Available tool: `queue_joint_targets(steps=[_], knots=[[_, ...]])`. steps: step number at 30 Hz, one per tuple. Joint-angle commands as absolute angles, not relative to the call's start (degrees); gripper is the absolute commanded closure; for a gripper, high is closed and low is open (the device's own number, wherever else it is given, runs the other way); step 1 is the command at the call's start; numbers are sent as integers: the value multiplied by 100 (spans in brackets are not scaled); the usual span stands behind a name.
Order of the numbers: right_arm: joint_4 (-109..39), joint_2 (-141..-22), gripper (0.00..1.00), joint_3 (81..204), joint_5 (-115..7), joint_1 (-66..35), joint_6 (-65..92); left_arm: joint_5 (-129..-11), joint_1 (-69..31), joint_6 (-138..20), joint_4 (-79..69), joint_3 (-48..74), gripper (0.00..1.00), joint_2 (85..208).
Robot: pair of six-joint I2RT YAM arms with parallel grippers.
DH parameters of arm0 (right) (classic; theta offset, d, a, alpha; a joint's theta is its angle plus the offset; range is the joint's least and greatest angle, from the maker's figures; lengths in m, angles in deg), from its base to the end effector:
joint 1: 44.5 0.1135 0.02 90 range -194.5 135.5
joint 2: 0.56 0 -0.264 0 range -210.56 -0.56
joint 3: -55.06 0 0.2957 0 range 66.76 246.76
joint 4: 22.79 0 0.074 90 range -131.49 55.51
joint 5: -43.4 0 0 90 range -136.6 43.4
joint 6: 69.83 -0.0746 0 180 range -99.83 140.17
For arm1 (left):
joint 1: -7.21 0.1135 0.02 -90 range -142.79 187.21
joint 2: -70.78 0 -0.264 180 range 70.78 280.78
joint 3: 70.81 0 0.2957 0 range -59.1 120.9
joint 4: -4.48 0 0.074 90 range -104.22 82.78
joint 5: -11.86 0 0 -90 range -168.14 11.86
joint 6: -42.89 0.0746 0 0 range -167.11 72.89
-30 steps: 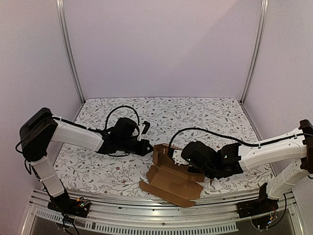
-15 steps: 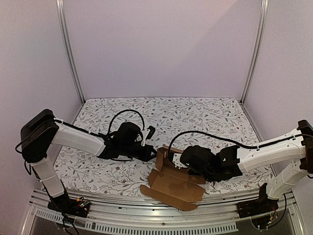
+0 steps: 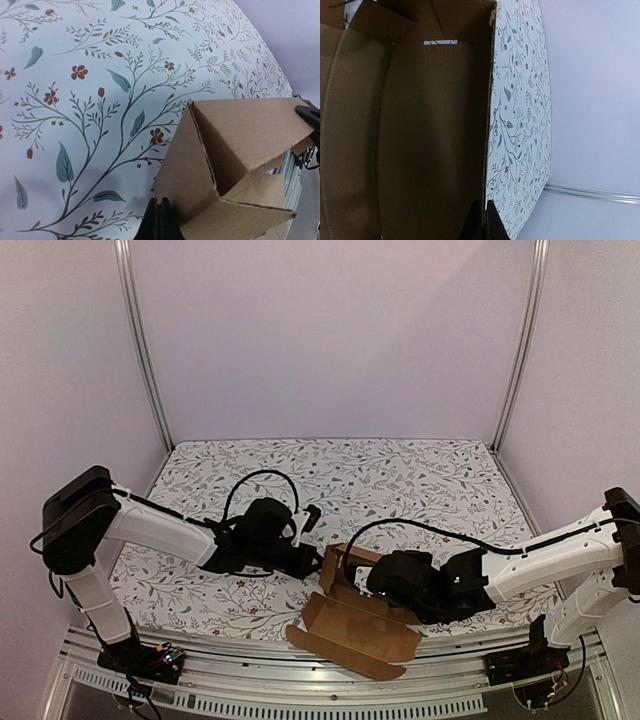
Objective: Fold the paper box
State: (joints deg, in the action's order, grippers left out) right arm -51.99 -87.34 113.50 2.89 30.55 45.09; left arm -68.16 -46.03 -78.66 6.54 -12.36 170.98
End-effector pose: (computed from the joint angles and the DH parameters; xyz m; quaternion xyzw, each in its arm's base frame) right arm 0.1402 0.3053 0.1334 -0.5926 0.6503 -0.2565 0.4002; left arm 0.2295 -0.3289 0.0822 0.2060 0.8787 -0.3437 0.2596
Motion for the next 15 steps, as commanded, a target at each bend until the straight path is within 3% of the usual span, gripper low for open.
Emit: queue_joint_targets(steps=[1, 15], knots=[[-5209, -8856, 100, 11222, 509, 3260, 4502, -7060, -4808, -7828, 607, -1349, 100, 16905], [-4749, -9242, 100, 11235, 1619, 3679, 4598, -7545, -5096, -7891, 657, -1841, 100, 16365]])
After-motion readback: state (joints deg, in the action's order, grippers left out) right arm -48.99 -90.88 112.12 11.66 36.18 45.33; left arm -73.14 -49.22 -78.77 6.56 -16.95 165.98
